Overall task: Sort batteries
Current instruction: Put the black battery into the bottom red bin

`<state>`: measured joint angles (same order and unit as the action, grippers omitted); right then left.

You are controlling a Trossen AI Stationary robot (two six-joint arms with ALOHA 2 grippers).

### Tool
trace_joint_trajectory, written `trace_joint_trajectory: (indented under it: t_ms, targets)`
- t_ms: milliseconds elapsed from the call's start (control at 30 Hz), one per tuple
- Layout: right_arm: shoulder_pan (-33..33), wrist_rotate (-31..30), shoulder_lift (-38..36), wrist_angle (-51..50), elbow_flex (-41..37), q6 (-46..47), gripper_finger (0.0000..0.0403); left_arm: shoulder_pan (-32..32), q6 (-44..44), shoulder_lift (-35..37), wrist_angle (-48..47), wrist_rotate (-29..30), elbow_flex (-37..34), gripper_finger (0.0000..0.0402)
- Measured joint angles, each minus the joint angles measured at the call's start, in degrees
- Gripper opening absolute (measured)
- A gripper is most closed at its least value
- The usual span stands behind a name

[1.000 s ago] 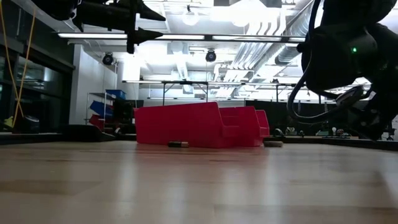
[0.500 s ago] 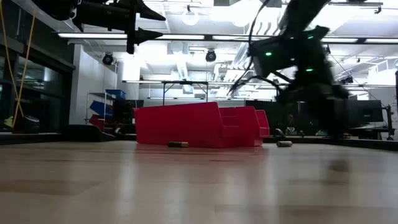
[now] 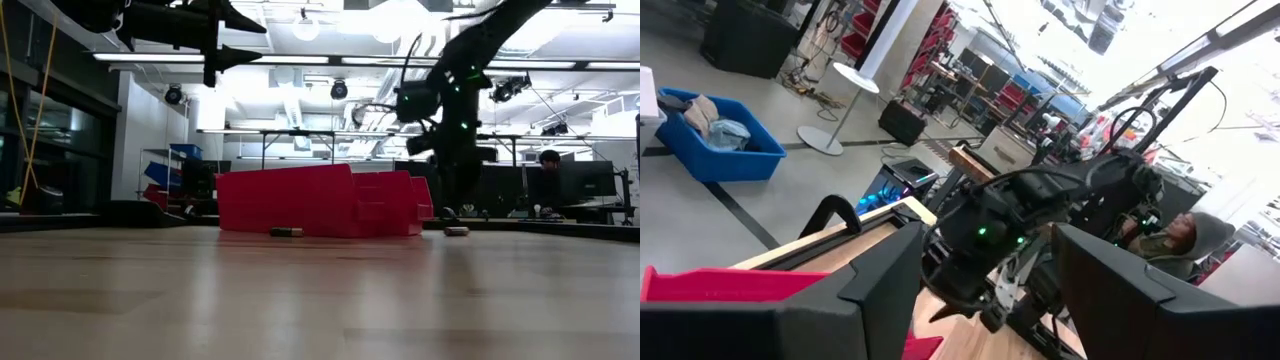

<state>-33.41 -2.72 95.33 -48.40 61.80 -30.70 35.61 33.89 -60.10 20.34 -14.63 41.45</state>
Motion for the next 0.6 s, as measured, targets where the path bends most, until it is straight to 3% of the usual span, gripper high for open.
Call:
trace_joint_trajectory:
  t_ms: [233,433,600]
  targets:
    - [-0.75,-0.46,0.04,5.34,-6.16,-12.55,0.0195,0.0,-0.02,0.0,-0.22,0.04,-0.01,0.0213]
    - [-1.49,-1.25,0.45,13.54,-7.34,-13.31,0.0195,-0.01,-0.02,0.0,-0.46,1.2,-0.02,0.0213]
    - [-1.86,0.18,3.79,11.17,-7.23,-13.31,0.0195,-0.01,0.37,0.0,-1.78,3.0,-0.02,0.0213]
